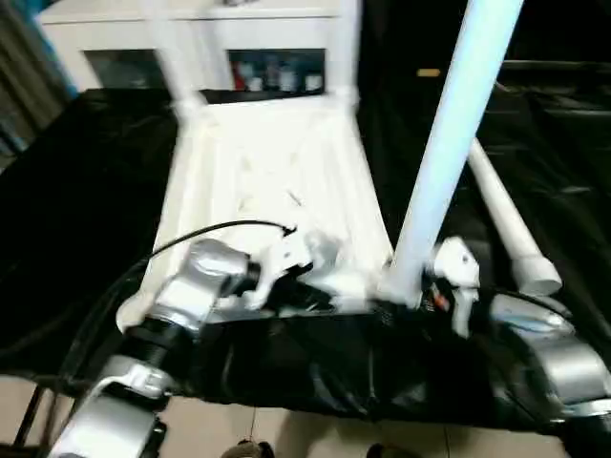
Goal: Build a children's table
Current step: Rotate leg to tighten
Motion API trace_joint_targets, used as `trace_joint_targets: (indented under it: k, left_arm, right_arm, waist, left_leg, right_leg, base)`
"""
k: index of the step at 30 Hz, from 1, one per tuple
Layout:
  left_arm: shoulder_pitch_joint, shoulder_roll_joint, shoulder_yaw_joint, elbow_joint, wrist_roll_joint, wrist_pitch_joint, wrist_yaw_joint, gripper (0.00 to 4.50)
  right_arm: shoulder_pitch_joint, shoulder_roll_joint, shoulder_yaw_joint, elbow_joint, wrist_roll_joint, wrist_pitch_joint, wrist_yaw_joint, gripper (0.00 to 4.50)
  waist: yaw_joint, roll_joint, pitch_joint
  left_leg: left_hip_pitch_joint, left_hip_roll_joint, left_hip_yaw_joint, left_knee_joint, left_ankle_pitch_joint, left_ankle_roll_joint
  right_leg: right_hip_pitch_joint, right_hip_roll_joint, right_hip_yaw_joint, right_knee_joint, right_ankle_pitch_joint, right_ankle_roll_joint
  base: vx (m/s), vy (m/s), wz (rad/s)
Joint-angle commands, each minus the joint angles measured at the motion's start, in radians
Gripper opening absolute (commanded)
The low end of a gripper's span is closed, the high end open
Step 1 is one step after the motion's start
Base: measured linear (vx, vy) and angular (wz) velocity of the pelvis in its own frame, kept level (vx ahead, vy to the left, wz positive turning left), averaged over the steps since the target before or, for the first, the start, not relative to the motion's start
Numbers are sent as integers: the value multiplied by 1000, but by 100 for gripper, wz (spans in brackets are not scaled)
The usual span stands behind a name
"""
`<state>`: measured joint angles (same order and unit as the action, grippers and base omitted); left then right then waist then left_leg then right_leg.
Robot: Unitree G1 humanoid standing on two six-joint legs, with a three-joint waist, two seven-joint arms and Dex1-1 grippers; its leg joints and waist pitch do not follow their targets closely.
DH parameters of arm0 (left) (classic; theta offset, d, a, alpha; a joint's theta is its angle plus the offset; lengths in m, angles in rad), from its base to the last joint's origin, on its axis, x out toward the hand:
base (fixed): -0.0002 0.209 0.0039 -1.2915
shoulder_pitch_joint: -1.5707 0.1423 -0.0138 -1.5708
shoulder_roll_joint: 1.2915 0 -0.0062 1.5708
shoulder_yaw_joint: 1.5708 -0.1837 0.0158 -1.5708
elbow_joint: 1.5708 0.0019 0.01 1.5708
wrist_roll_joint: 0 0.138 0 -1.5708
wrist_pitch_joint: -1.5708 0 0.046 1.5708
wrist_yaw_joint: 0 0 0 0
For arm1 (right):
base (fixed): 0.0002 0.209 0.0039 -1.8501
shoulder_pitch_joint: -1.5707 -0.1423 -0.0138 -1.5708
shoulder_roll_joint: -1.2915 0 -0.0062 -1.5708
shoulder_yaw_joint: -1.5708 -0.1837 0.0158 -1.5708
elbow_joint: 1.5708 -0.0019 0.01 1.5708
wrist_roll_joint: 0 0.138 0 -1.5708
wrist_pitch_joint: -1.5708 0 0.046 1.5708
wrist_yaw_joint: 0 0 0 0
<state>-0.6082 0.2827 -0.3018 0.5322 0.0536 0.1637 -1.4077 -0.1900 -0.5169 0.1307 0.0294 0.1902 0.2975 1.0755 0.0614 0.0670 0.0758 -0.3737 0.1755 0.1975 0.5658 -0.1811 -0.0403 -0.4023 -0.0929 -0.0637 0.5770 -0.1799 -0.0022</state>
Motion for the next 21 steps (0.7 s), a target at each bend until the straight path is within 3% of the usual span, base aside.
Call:
trace_joint_targets:
  k: [1,3,7,8,14,21]
  left_arm:
    - [-36,-17,-56,-4,-29,-36,-68,0]
    - [-39,-12,-60,0,-28,-43,-79,0]
    - [-50,-1,-68,13,-29,-63,-112,0]
    - [-53,1,-70,17,-27,-70,-121,0]
    - [-61,-6,-69,39,-31,-83,-132,0]
    - [-58,-36,-47,42,-37,-46,-66,0]
  right_arm:
    - [1,-10,97,-36,15,30,105,364]
    - [-2,-20,103,-37,13,32,126,339]
    - [-17,-46,124,-36,16,38,164,339]
    - [-22,-53,130,-35,19,39,173,309]
    - [-33,-53,134,-40,41,68,198,279]
    - [-20,9,93,-34,55,83,101,272]
  waist:
    - [1,-12,-51]
    - [3,-14,-53]
    - [6,-14,-54]
    - [7,-15,-53]
    - [12,-15,-55]
    - [17,-16,-54]
  left_leg:
    - [15,61,-21,-60,-195,121]
    - [13,59,-21,-58,-181,123]
    - [12,59,-21,-56,-159,131]
    - [12,59,-21,-56,-162,132]
    - [12,59,-21,-55,-153,130]
    - [12,60,-21,-55,-160,124]
  right_leg:
    - [46,-57,44,-62,-173,-268]
    - [48,-58,44,-59,-151,-276]
    - [49,-58,43,-57,-128,-281]
    - [49,-58,43,-56,-132,-283]
    - [50,-58,42,-55,-124,-285]
    - [49,-60,43,-56,-138,-284]
  base:
    - [0,0,0]
    - [0,0,0]
    - [0,0,0]
    - [0,0,0]
    - [0,0,0]
    - [0,0,0]
